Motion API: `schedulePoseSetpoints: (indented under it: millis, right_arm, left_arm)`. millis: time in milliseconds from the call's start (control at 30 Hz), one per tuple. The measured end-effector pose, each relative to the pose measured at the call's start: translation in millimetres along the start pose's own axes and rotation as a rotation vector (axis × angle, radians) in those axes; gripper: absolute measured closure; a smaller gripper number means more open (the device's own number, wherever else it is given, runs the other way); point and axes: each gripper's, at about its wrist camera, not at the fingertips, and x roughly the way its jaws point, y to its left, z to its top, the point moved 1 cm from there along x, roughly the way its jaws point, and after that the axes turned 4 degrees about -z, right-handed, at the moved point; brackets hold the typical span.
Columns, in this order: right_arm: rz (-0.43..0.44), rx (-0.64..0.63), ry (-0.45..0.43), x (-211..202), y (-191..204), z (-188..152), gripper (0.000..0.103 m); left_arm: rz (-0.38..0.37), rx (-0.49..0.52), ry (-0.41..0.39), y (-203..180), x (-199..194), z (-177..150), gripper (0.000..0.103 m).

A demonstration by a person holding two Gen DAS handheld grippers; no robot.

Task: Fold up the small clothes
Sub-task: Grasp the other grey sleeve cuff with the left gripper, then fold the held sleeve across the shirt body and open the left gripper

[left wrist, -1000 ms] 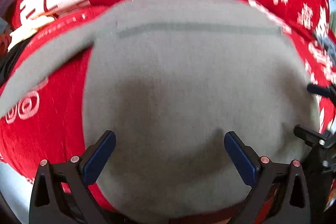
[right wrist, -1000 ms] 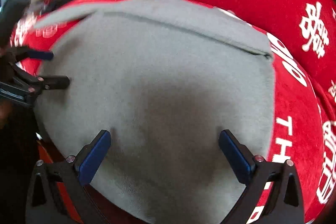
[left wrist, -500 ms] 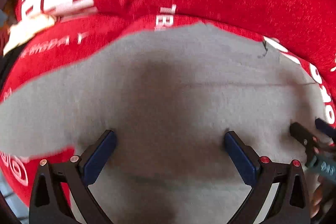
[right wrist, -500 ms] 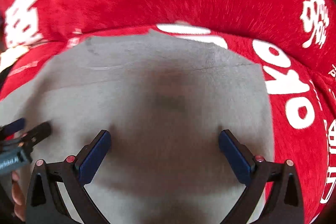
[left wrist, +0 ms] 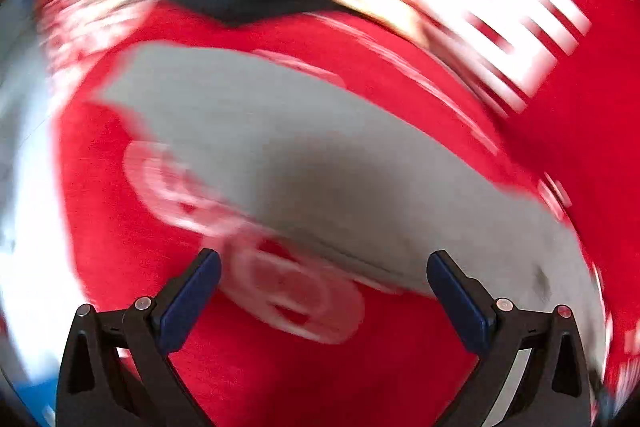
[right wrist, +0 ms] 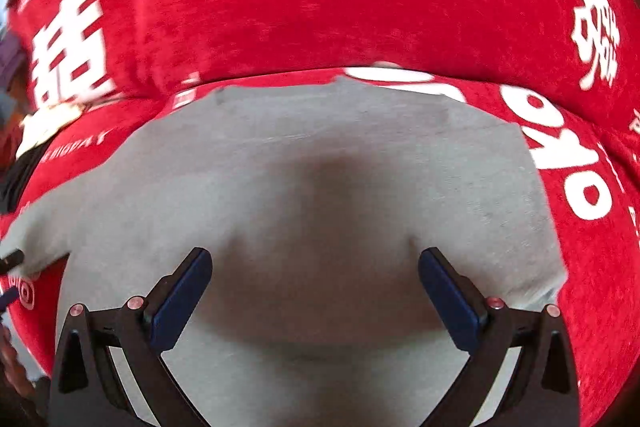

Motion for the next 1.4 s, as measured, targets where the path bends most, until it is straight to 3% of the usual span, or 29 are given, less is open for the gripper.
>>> schedulePoseSetpoints:
  millis: [67, 133, 167, 367, 467, 533, 600, 667, 933, 1100, 1200, 1300, 1400]
  right_arm:
    - [0.009, -0.036, -0.011, -7, 15, -5, 0.0]
    - [0.016, -0.068, -0.017, -11, 28, -8, 0.0]
    - [0.017, -0.086, -0.019, -13, 35, -9, 0.0]
    - [0.003, -0.167, -0.032, -23, 65, -13, 0.0]
    - [-0.001, -0.18, -0.048, -31, 74, -10, 0.0]
    - [-0.002, -0.188, -0.061, -36, 79, -7, 0.0]
    - [-0.006, -0.199, -0.066, -38, 84, -4, 0.0]
    - [-0.011, -0.212, -0.065, -39, 91, -1, 0.0]
    - [0.028, -0.305, -0.079, -28, 150, 20, 0.0]
    - [-0.026, -0.38, -0.016, 23, 211, 30, 0.0]
    - [-0.078, -0.419, 0.079, 59, 248, 22, 0.0]
    - [-0.013, -0.499, 0.105, 65, 286, 2, 0.0]
    - [0.198, -0.543, 0.097, 38, 311, -12, 0.002]
  left_arm:
    - [0.047, -0.136, -0.052, 53, 0, 17, 0.0]
    - [0.047, -0.265, -0.018, 99, 19, 33, 0.0]
    - [0.072, -0.29, -0.04, 110, 23, 43, 0.0]
    - [0.069, -0.225, -0.051, 90, 44, 90, 0.0]
    - [0.176, -0.16, -0.042, 70, 56, 95, 0.003]
    - [0.205, -0.165, -0.09, 68, 50, 95, 0.027]
    - [0.165, -0.183, -0.117, 70, 42, 96, 0.075]
    - [0.1, -0.206, -0.101, 72, 44, 100, 0.088]
    - [-0.057, -0.308, -0.097, 101, 31, 97, 0.09]
    - [-0.089, -0.261, -0.117, 97, 18, 97, 0.09]
    - [-0.105, -0.247, -0.121, 99, 15, 101, 0.09]
    - [-0.099, -0.225, -0.116, 97, 16, 101, 0.09]
    - [-0.097, -0.201, -0.116, 93, 14, 101, 0.091]
